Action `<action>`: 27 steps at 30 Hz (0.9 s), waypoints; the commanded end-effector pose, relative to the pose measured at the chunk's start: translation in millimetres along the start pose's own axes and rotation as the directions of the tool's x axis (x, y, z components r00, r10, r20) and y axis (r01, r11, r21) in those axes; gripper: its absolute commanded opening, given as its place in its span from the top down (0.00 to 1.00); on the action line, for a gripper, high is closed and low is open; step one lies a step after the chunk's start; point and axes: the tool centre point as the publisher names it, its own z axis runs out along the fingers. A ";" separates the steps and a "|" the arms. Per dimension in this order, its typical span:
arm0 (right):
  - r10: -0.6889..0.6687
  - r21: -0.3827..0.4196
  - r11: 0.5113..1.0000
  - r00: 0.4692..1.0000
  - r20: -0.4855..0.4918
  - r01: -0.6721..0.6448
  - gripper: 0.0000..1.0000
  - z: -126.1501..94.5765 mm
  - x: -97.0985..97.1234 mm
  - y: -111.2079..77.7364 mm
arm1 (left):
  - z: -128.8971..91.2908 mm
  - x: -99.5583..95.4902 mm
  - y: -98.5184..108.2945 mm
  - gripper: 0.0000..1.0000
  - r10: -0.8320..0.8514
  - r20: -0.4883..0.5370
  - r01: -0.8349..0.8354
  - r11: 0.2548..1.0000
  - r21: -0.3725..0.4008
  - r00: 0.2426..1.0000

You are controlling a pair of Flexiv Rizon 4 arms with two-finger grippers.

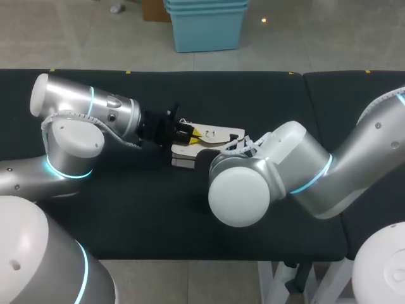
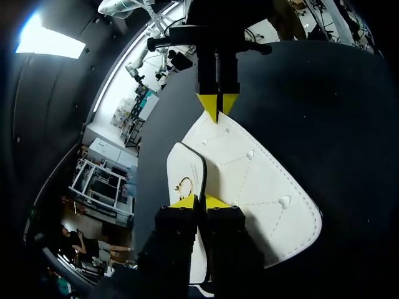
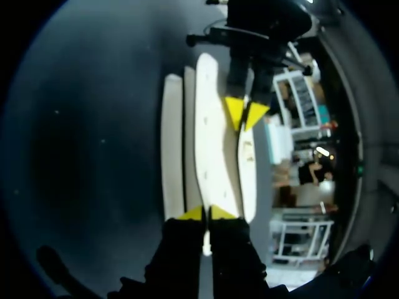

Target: Pick up the bag, open it, inspect its contents, close it, and place it on the opposite side

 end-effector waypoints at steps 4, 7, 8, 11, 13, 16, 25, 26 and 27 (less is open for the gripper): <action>0.001 -0.002 1.000 1.000 0.004 -0.001 1.00 2.7 0.6 2.6 | 7.2 0.6 4.2 1.00 -0.001 0.005 0.002 1.000 -0.031 1.000; 0.001 -0.002 1.000 1.000 0.004 -0.001 1.00 2.7 0.6 2.6 | 5.0 -1.8 13.3 1.00 -0.024 0.017 0.025 0.998 -0.053 1.000; 0.001 -0.002 1.000 1.000 0.004 -0.001 1.00 2.7 0.6 2.6 | 4.7 -2.6 15.4 1.00 -0.033 0.019 0.034 0.998 -0.053 0.999; 0.001 -0.002 1.000 1.000 0.004 -0.001 1.00 2.7 0.6 2.6 | 5.4 -2.9 14.6 1.00 -0.037 0.018 0.038 0.998 -0.047 0.999; 0.001 -0.002 1.000 1.000 0.004 -0.001 1.00 2.7 0.6 2.6 | 4.9 -3.7 10.6 1.00 -0.031 0.017 0.032 0.999 -0.038 0.999; 0.001 -0.002 1.000 1.000 0.004 -0.001 1.00 2.7 0.6 2.6 | 1.7 -6.8 5.7 0.65 -0.024 0.023 0.025 0.999 -0.033 0.999; -0.006 -0.009 1.000 1.000 0.003 0.006 1.00 0.3 -2.0 2.7 | -17.4 -18.5 -11.0 0.00 -0.039 0.047 0.040 0.999 -0.006 0.998; -0.009 -0.012 1.000 1.000 0.001 0.009 1.00 -0.2 -2.5 2.7 | -19.4 -19.0 -13.0 0.00 -0.041 0.047 0.041 0.999 0.000 0.998; -0.012 -0.018 1.000 1.000 -0.006 0.012 0.96 -0.6 -2.9 2.8 | -21.2 -19.9 -14.9 0.00 -0.046 0.049 0.046 0.999 0.004 0.998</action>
